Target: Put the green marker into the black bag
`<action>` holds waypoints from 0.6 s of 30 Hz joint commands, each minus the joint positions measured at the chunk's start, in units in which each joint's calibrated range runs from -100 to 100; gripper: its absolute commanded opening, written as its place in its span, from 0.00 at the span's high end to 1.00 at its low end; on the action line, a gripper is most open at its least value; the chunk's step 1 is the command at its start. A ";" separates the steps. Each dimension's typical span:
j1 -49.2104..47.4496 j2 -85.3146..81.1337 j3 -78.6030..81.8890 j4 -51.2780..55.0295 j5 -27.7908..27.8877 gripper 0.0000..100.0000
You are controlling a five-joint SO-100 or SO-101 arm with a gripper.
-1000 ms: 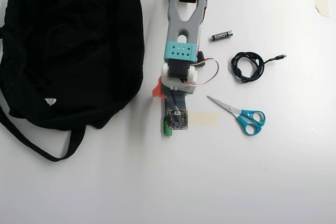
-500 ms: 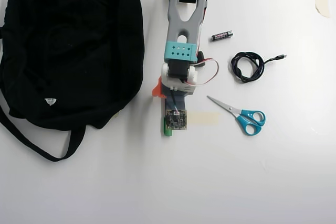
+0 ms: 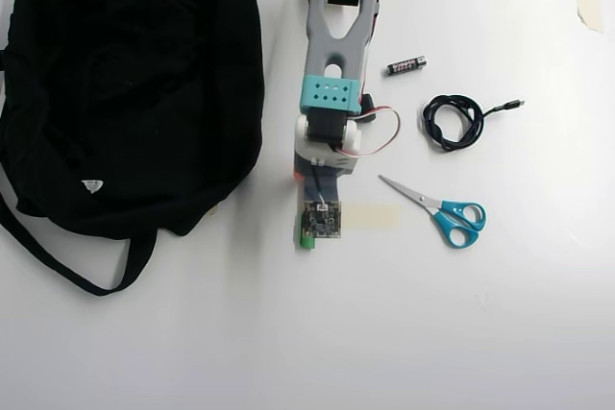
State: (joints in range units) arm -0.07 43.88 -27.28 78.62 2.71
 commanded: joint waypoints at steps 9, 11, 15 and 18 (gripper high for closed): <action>0.37 -0.31 -1.29 -0.41 -0.04 0.86; 0.37 -0.31 -1.29 -0.41 -0.04 0.86; 0.45 -0.31 -1.29 -0.41 0.02 0.86; 0.67 -0.31 -1.29 -0.41 0.02 0.89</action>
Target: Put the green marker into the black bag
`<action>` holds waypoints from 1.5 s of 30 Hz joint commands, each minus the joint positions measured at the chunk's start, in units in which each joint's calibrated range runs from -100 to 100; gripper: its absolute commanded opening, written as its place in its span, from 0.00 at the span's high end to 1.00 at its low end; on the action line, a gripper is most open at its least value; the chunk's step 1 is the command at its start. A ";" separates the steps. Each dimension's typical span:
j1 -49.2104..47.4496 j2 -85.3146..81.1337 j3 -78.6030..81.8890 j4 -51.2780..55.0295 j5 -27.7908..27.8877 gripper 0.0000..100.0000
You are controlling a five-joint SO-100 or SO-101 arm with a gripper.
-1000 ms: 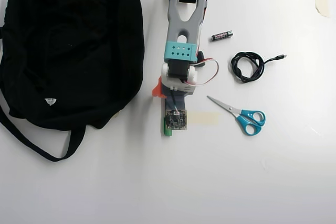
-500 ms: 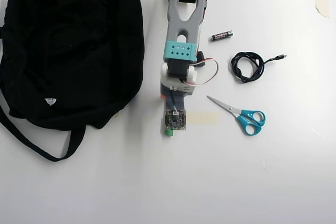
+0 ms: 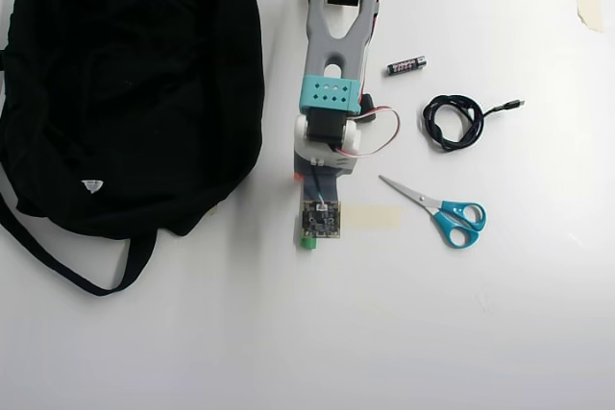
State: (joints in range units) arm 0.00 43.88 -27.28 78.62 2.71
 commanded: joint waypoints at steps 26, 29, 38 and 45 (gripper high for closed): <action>0.75 -0.39 -1.29 -0.41 0.02 0.98; 0.75 -0.39 -1.29 -0.41 0.02 0.98; 0.67 -1.47 -1.38 -0.41 -0.04 0.98; 0.52 -1.64 -5.78 0.45 0.02 0.98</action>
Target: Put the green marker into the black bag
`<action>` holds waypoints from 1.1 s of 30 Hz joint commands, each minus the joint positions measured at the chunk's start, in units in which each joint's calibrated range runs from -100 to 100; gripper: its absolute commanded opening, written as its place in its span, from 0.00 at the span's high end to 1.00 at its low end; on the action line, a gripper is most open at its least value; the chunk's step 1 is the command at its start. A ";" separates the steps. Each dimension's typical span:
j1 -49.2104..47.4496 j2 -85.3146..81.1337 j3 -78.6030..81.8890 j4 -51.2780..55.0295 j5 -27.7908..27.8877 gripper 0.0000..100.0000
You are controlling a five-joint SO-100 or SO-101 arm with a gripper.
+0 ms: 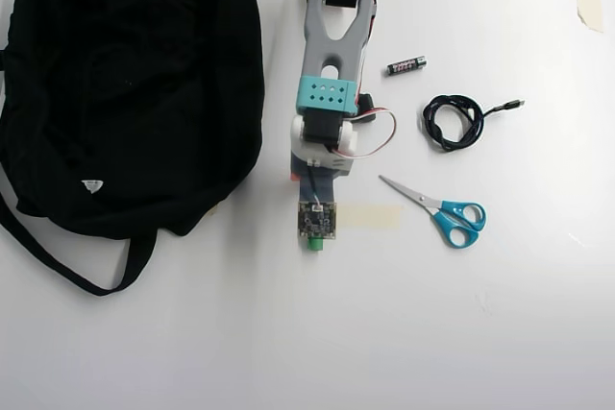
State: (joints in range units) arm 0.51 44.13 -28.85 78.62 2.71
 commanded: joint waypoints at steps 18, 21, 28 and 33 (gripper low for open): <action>-3.06 -1.97 -29.91 16.30 0.02 0.98; -3.73 -1.97 -33.14 17.08 -0.98 0.98; -5.53 -0.72 -34.40 18.28 -0.98 0.98; -5.68 -1.97 -31.62 20.95 0.65 0.98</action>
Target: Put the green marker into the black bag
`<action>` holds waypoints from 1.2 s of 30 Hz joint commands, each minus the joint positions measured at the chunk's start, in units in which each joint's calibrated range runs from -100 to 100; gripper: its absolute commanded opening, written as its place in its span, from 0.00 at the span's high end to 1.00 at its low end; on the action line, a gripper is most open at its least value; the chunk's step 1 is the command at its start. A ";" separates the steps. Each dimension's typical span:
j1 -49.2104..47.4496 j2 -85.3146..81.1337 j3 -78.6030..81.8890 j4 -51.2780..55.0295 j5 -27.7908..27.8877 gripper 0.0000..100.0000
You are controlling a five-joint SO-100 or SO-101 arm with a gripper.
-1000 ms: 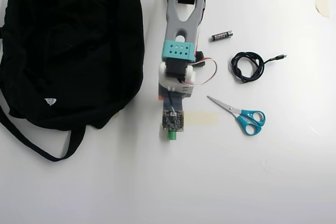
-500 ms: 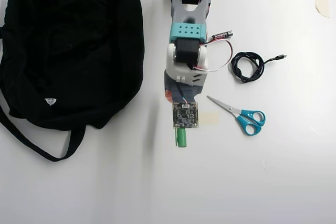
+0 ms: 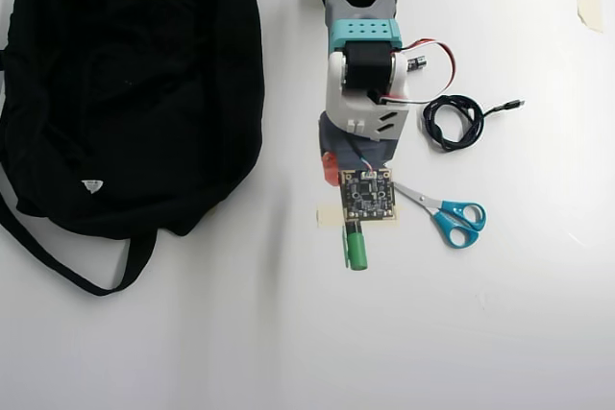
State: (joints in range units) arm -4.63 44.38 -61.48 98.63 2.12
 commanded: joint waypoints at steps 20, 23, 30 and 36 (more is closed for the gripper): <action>-1.35 -5.62 4.96 0.68 0.03 0.98; -1.50 -10.52 11.88 0.08 0.08 0.98; -0.83 -29.69 40.81 -13.96 -0.97 0.98; -0.83 -39.31 55.28 -20.50 -2.96 0.98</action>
State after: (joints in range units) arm -5.80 13.49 -12.19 81.79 0.07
